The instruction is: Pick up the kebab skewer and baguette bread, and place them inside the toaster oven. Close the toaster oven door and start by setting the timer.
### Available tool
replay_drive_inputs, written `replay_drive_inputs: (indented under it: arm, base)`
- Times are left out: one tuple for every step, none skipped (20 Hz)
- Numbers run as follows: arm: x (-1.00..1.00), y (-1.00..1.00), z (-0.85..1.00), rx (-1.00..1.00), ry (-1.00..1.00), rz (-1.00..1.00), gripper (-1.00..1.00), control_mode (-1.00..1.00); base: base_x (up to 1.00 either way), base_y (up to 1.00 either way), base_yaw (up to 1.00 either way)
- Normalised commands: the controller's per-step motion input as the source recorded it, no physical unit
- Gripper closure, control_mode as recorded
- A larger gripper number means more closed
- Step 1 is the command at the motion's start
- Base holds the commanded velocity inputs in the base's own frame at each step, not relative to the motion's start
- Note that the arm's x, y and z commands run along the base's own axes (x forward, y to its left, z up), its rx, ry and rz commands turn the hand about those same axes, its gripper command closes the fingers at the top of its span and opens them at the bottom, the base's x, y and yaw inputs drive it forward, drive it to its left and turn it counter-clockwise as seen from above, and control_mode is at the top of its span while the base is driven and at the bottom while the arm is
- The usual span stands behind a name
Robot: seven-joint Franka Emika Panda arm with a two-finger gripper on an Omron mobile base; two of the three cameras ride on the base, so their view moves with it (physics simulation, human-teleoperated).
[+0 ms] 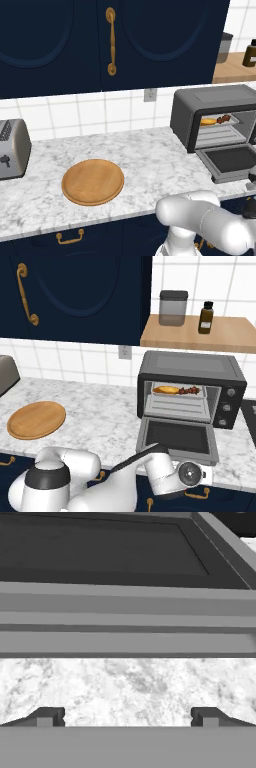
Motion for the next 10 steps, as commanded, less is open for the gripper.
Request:
replay_drive_inputs:
  arm:
    - [0.0,0.04,-0.12,0.03,-0.16,0.0,-1.0,-1.0]
    - [0.0,0.04,-0.11,0.01,-0.17,0.0,-1.0,-1.0]
    - [0.0,0.02,-0.09,0.0,-0.16,0.0,-1.0,-1.0]
    - [0.01,0.0,-0.03,0.0,-0.16,0.0,-1.0,-1.0]
    - [0.04,0.0,0.0,0.01,-0.16,0.0,-1.0,-1.0]
    - [0.09,0.0,0.0,0.03,-0.15,0.0,-1.0,-1.0]
    - [0.06,0.0,0.0,0.06,-0.15,0.0,-1.0,-1.0]
    - [0.0,0.0,0.0,0.06,-0.16,0.0,-1.0,-1.0]
    - [0.0,0.0,0.0,0.05,-0.16,0.0,-1.0,-1.0]
    - [0.0,0.0,0.0,0.05,-0.18,0.0,-1.0,-1.0]
  base:
    - [0.0,0.0,0.0]
    - [0.0,0.0,0.0]
    - [0.0,0.0,0.0]
    - [0.0,0.0,0.0]
    - [0.0,0.0,0.0]
    - [0.0,0.0,0.0]
    - [0.0,0.0,0.0]
    - [0.0,0.0,0.0]
    - [0.0,0.0,0.0]
    - [0.0,0.0,0.0]
